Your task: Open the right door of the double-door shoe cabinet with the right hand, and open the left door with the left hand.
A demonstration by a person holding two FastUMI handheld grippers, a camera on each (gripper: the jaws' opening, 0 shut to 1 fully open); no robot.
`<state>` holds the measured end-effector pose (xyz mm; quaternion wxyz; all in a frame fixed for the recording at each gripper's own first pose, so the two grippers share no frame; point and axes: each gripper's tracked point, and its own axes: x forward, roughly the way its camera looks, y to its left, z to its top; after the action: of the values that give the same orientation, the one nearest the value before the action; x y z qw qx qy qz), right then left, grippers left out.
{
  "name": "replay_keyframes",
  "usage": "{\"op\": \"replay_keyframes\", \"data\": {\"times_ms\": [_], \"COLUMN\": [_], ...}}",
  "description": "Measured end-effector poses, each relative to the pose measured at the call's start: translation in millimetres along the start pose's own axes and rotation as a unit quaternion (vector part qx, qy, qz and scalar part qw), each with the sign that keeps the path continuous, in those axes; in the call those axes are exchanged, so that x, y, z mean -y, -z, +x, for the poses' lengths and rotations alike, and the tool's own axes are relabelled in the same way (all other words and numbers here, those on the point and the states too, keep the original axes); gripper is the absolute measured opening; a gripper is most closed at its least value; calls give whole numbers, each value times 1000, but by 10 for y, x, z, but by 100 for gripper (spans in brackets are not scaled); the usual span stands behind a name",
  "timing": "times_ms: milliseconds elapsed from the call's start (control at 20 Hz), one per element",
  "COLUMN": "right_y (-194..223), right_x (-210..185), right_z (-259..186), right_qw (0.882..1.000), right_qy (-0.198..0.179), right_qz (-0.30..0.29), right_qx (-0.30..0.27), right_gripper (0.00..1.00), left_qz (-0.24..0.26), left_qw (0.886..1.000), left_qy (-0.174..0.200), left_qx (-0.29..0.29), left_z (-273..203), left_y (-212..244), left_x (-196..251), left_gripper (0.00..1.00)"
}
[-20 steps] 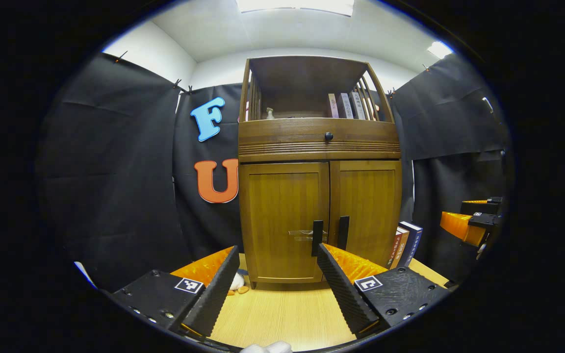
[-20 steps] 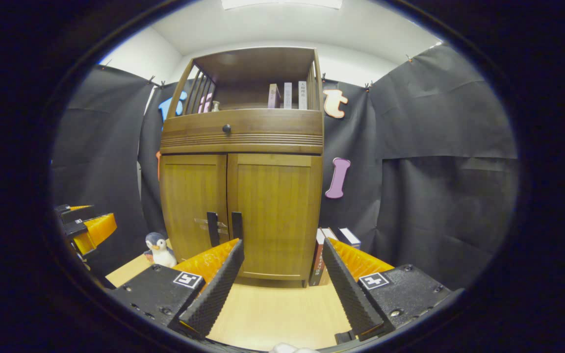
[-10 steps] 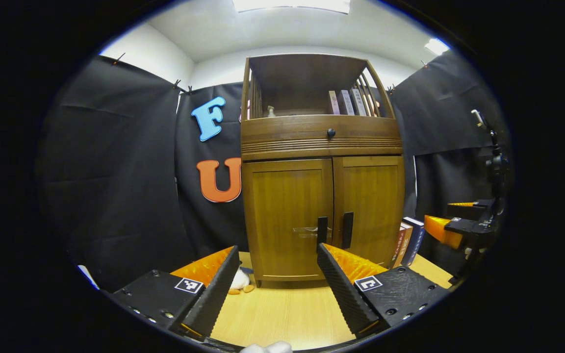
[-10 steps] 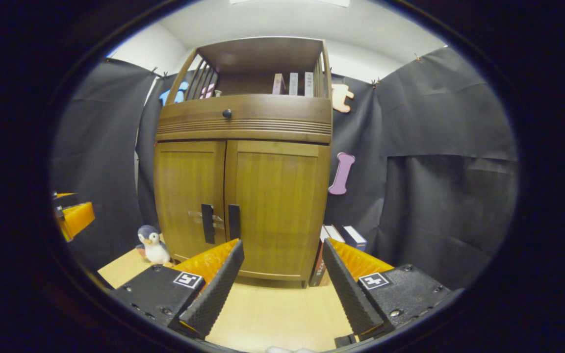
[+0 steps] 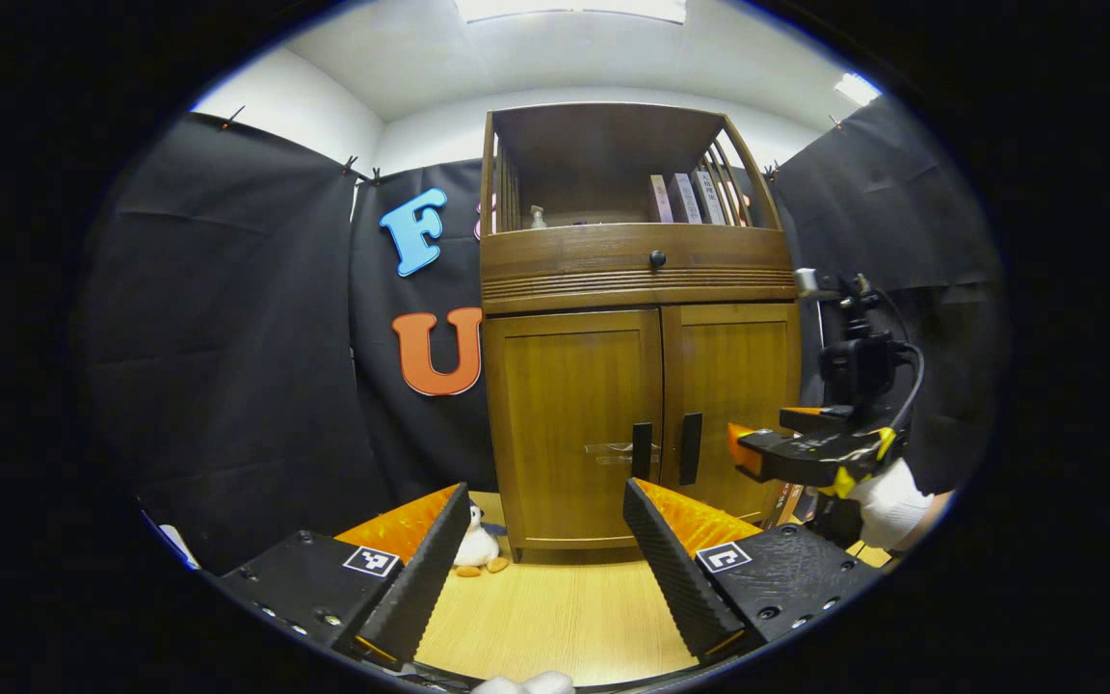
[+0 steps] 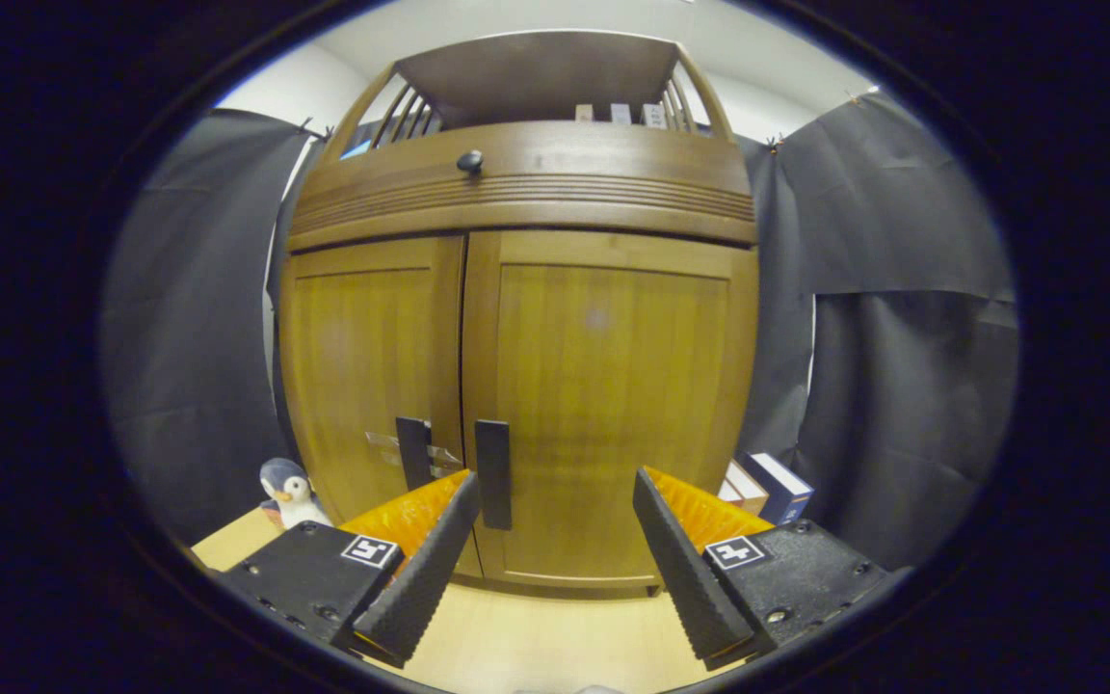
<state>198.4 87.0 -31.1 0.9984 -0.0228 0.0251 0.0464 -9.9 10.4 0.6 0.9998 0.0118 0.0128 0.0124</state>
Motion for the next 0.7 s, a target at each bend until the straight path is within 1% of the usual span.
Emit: {"op": "replay_keyframes", "data": {"times_ms": [150, 300, 500, 700], "right_y": [65, 88, 184, 271], "right_x": [-191, -326, -386, -375], "right_z": [315, 589, 884, 1062], "right_qw": [1000, 1000, 999, 999], "right_qy": [-4, -8, -6, 0], "right_qz": [-9, -1, 0, 2], "right_qx": [-9, -17, -31, -42], "right_gripper": [99, 96, 85, 78], "left_qz": [-8, -3, 0, 2], "left_qw": [1000, 1000, 999, 999], "left_qy": [-6, -18, -36, -48], "left_qx": [-4, -3, -13, -19], "left_z": [-2, -10, -2, -25], "left_y": [10, -28, 6, 6], "left_x": [-13, -106, -261, -347], "left_gripper": [96, 96, 96, 96]}}
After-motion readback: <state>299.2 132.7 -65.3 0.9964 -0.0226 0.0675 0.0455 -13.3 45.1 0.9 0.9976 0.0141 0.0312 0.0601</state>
